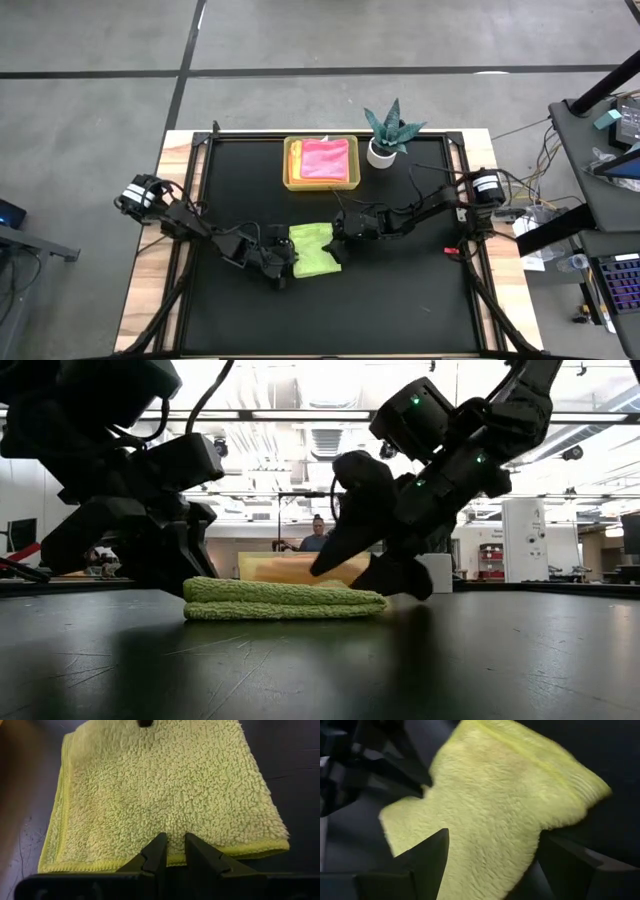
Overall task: Fold microfiber towels
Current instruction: Put the green microfiber cloth into the yellow bin
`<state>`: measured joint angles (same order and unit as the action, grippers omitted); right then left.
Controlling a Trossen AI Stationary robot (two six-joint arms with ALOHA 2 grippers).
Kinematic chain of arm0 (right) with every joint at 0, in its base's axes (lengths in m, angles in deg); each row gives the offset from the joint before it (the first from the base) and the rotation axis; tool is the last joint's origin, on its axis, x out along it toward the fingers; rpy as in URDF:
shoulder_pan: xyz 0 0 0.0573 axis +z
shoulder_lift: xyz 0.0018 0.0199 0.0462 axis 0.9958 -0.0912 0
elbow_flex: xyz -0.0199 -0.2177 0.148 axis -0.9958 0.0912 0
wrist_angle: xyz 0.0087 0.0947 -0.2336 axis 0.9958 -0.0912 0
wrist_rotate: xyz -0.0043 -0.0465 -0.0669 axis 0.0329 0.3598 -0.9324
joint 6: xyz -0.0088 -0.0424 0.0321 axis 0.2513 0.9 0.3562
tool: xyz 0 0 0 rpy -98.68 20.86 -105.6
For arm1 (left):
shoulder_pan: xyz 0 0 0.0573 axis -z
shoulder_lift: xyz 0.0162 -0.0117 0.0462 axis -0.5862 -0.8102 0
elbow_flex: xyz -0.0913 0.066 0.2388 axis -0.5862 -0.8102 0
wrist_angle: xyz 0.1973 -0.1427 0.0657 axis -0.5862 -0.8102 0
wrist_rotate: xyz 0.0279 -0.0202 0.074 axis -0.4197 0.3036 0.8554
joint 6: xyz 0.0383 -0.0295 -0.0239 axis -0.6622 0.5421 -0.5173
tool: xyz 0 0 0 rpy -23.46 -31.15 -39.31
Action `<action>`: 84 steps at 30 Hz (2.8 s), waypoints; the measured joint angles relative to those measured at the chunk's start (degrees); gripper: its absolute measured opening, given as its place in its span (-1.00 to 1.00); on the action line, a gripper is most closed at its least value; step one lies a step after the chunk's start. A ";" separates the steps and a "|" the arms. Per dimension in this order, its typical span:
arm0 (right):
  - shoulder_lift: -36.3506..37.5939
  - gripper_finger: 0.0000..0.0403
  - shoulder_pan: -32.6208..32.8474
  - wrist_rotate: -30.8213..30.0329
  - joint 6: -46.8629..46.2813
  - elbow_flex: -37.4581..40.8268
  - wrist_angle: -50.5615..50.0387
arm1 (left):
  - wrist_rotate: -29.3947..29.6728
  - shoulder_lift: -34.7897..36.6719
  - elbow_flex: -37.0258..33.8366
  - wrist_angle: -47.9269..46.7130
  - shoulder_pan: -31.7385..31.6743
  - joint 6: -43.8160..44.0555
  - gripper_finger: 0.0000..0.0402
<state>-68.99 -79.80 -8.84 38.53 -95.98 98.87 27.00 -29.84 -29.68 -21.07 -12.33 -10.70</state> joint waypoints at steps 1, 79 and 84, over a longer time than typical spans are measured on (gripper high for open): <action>-0.52 0.40 -0.01 0.90 -0.03 -0.09 1.42 | 0.00 0.00 0.00 -0.03 0.00 0.10 -0.71; 4.72 -0.94 -28.78 2.16 29.13 -33.86 -27.03 | 20.35 41.87 -0.44 -23.55 -0.15 -16.88 -0.71; 4.61 -0.94 -31.79 2.21 25.65 -27.87 -21.71 | 23.57 40.37 -0.44 -23.53 -0.21 -17.01 -0.71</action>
<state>-64.38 -111.59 -6.63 64.18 -123.86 77.16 50.58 10.53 -30.12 -44.60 -12.54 -27.71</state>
